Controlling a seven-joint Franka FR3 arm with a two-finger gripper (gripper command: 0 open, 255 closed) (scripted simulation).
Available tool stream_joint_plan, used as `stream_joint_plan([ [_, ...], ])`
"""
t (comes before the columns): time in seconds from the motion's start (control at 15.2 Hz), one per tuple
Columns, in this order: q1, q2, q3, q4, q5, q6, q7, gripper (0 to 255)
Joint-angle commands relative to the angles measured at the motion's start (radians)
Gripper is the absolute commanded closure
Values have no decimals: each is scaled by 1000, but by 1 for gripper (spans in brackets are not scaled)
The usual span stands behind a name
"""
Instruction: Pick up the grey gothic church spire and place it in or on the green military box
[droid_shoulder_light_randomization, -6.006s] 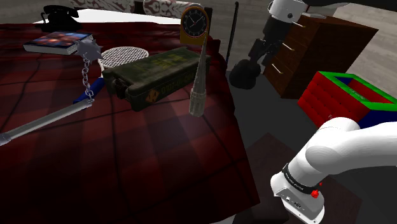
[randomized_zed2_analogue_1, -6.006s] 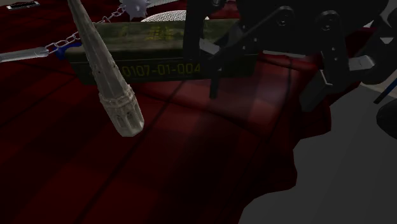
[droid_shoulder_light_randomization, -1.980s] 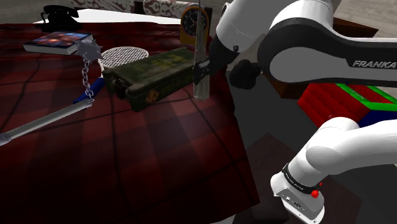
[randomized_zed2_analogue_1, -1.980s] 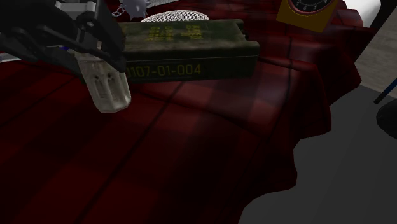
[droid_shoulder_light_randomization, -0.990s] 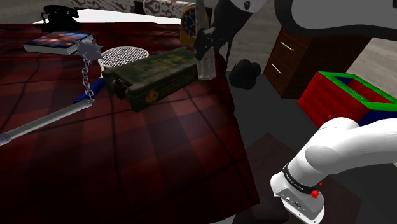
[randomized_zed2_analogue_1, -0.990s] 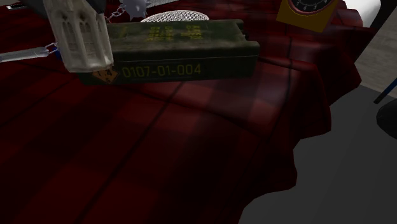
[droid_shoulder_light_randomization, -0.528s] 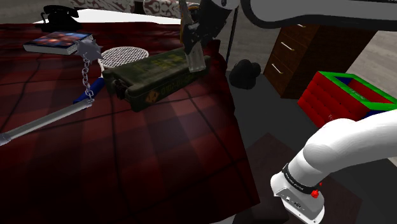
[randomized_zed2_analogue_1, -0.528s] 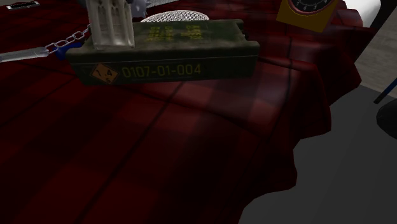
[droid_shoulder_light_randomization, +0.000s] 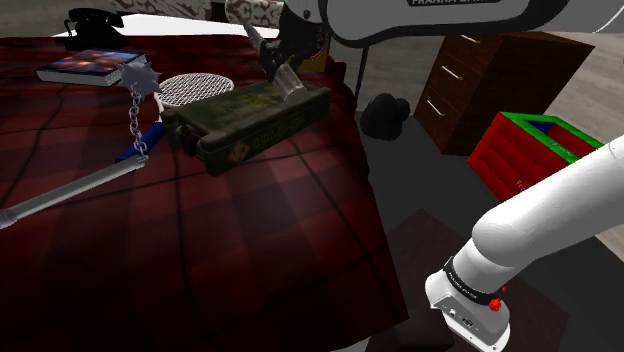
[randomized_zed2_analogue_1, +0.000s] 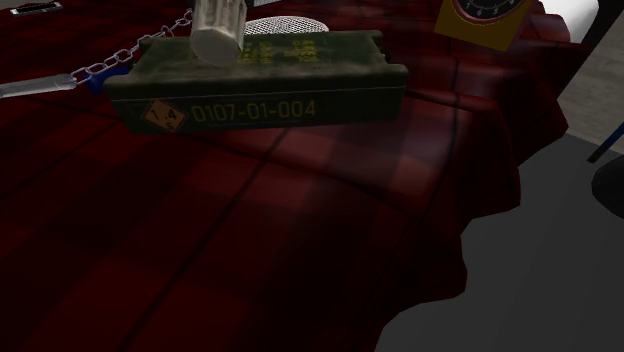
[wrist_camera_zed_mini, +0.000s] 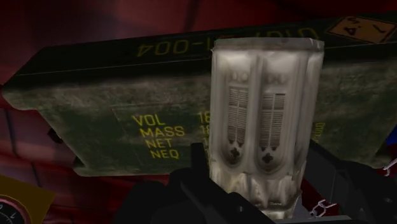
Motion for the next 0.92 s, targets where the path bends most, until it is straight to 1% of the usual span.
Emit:
stream_joint_plan([
  [0.0,-25,85,22,50,-53,22,19,255],
  [0.26,-47,256,51,172,-173,30,61,255],
  [0.33,-47,324,57,226,-223,26,77,255],
  [0.86,-43,324,54,228,-222,25,76,255],
])
